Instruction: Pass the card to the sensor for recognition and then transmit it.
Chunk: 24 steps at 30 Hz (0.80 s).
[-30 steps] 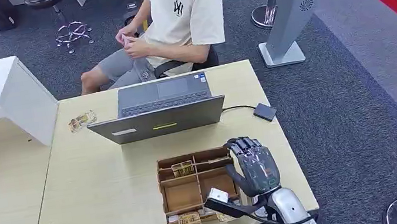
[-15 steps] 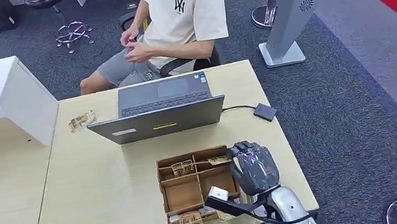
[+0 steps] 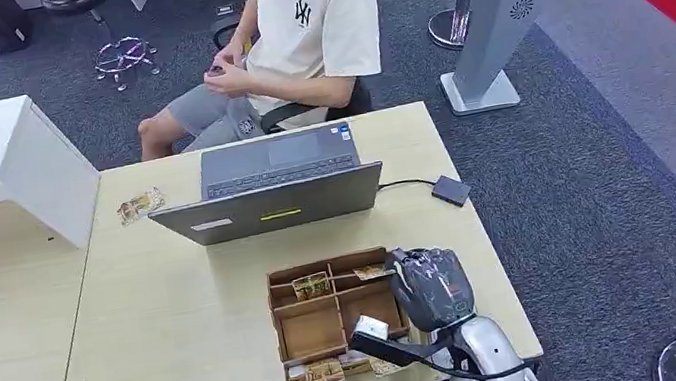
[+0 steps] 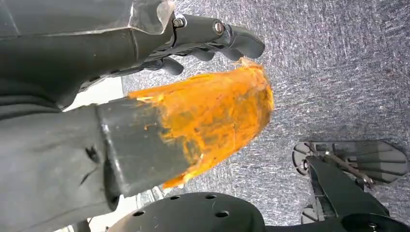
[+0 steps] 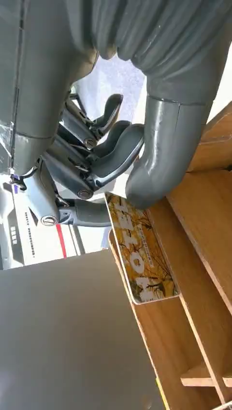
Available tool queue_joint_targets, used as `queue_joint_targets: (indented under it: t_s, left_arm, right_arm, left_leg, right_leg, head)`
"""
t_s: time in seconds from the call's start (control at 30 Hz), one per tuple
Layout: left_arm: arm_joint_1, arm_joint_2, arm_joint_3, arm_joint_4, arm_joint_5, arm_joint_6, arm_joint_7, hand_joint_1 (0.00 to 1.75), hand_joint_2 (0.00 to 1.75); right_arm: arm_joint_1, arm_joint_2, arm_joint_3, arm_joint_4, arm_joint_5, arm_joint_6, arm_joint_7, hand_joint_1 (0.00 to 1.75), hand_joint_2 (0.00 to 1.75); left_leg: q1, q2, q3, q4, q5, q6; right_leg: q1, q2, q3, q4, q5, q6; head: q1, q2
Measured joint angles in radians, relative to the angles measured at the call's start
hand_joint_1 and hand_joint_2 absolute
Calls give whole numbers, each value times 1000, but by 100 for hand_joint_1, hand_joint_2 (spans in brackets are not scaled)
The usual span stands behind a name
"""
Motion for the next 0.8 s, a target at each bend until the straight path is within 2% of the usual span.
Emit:
queue_joint_targets:
  t_s: [0.1,0.2,0.27,0.33,0.4,0.63,0.8]
  left_arm:
    - [0,0,0,0,-1,0,0,0,0]
    - [0,0,3,0,-1,0,-1,0,0]
    - [0,0,12,0,0,1,-9,0,0]
    - [0,0,21,0,3,2,-15,0,0]
    - [0,0,28,0,3,3,-18,0,0]
    - [1,0,52,0,5,5,-28,0,0]
    - [1,0,58,0,6,8,-30,0,0]
  right_arm:
    - [-1,0,0,1,-34,0,-13,175,175]
    - [0,0,-1,-3,-153,0,-56,175,175]
    - [6,-2,6,-34,-372,26,-82,175,175]
    - [17,-7,15,-113,-630,99,-104,175,175]
    - [27,-12,15,-185,-739,144,-119,175,175]
    - [76,-20,0,-401,-976,233,-187,175,175]
    - [102,-21,-16,-488,-1061,290,-202,175,175]
  left_leg:
    - [0,0,0,0,0,0]
    - [0,0,0,0,0,0]
    - [0,0,0,0,0,0]
    - [0,0,0,0,0,0]
    - [0,0,0,0,0,0]
    - [0,0,0,0,0,0]
    - [0,0,0,0,0,0]
  right_leg:
    - [0,0,0,0,0,0]
    - [0,0,0,0,0,0]
    - [0,0,0,0,0,0]
    - [0,0,0,0,0,0]
    - [0,0,0,0,0,0]
    - [0,0,0,0,0,0]
    - [0,0,0,0,0,0]
  head:
    - [0,0]
    - [0,0]
    - [0,0]
    - [0,0]
    - [0,0]
    - [0,0]
    - [0,0]
